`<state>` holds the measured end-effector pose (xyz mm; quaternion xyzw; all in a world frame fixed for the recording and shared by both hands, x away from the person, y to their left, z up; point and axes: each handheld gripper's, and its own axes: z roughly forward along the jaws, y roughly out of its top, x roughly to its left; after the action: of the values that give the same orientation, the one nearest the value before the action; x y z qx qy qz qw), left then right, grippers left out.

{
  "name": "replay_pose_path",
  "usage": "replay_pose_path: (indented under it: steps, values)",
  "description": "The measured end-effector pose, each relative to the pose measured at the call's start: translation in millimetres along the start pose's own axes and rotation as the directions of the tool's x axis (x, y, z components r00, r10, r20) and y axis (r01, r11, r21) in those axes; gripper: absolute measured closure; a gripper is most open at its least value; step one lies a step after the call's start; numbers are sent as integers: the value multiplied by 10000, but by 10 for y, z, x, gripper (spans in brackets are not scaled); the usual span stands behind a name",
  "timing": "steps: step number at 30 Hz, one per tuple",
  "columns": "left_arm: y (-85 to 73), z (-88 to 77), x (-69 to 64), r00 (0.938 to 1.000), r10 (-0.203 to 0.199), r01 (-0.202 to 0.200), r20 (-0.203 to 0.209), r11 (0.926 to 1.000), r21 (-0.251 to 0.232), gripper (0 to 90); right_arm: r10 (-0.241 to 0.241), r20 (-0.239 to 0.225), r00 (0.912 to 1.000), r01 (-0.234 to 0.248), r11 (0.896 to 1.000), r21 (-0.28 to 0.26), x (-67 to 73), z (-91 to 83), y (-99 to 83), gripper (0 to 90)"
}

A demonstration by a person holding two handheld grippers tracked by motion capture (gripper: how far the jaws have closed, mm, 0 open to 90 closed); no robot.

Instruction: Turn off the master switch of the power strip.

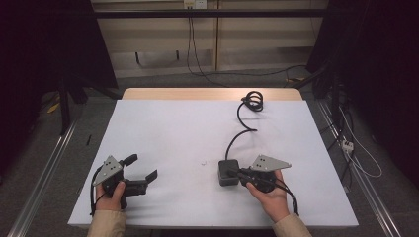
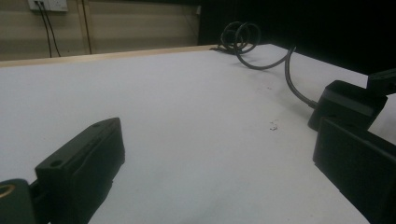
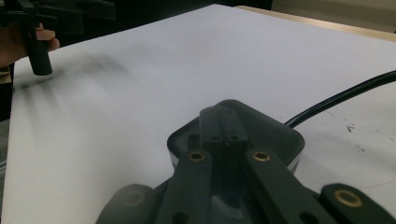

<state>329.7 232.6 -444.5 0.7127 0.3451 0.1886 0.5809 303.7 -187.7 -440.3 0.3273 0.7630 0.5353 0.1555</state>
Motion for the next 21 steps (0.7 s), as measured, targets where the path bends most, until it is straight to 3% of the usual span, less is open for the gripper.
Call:
replay_pose_path:
  steps: [21]
  values:
    - [1,4,-4,10000,-8,8,26,10000,-15,19,60,-38,10000,-61,10000,-46,-5,0,-10,900]
